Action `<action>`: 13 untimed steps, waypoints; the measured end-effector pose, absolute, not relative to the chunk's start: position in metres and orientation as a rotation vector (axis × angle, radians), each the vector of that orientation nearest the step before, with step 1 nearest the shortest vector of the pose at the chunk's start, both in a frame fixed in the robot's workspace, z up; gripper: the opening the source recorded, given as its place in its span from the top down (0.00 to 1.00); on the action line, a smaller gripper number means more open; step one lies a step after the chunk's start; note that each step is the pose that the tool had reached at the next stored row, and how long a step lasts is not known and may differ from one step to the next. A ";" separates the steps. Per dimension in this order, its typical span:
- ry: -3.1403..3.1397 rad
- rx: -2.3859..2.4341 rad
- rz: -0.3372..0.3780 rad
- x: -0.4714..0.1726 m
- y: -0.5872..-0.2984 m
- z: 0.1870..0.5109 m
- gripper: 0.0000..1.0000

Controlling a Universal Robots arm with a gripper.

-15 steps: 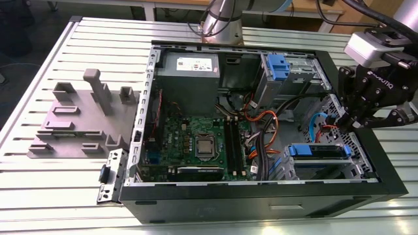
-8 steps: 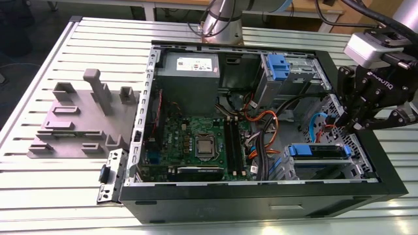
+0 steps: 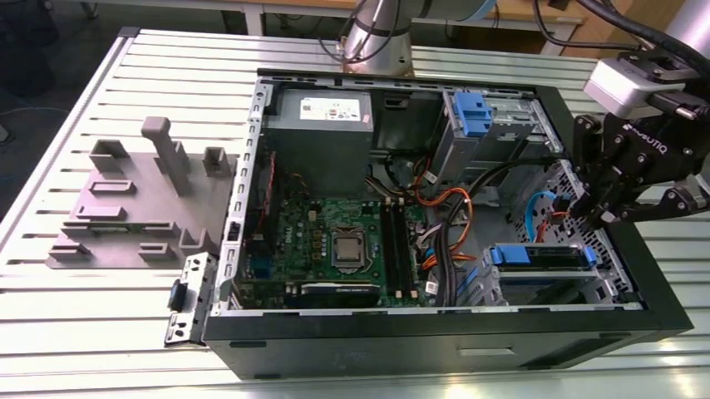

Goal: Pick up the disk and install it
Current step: 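Insert the first disk wire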

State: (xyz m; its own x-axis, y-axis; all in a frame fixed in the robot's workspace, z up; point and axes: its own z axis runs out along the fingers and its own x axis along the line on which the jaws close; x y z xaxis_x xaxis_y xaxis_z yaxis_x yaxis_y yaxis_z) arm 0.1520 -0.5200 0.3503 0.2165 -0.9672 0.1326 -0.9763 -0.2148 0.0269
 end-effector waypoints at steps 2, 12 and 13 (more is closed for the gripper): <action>-1.895 2.363 0.131 0.152 -0.520 0.351 0.74; -1.869 2.333 0.138 0.155 -0.517 0.354 0.74; -1.865 2.329 0.139 0.155 -0.517 0.354 0.74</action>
State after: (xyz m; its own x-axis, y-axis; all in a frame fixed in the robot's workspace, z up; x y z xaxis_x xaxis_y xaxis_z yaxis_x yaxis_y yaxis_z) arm 0.1554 -0.5166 0.3539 0.2204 -0.9607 0.1686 -0.9751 -0.2128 0.0624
